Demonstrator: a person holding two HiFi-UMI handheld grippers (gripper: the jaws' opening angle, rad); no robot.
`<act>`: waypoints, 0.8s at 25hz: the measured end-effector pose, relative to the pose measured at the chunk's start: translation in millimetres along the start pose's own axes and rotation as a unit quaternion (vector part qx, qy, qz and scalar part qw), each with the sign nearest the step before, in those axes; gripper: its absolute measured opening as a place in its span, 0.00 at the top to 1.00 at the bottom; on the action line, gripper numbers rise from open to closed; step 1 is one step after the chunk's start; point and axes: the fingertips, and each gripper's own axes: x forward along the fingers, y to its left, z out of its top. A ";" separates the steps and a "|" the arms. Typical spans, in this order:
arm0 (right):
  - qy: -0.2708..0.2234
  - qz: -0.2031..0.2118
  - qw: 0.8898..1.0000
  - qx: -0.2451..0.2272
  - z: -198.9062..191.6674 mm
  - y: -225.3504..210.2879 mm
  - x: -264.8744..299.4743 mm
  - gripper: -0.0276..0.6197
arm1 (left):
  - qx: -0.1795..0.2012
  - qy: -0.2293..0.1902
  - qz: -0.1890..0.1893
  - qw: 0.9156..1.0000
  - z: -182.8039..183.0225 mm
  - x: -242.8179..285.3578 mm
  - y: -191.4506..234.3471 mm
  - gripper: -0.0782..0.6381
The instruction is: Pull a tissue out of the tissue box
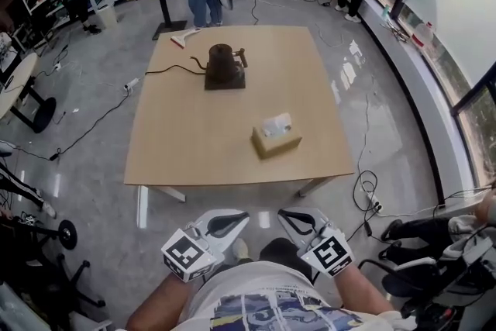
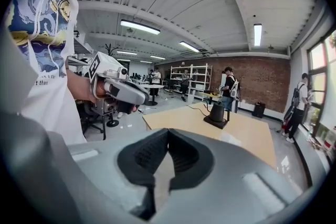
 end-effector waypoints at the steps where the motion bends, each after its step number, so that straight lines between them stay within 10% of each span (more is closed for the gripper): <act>1: 0.000 0.000 1.000 -0.003 1.1 -3.5 4.8 0.95 | -0.004 0.001 -0.001 1.000 -1.7 1.0 5.1 0.89; 20: 0.014 0.072 0.996 -0.051 -7.6 -183.6 66.1 0.93 | -0.012 -0.006 0.075 0.997 36.0 101.8 84.0 0.89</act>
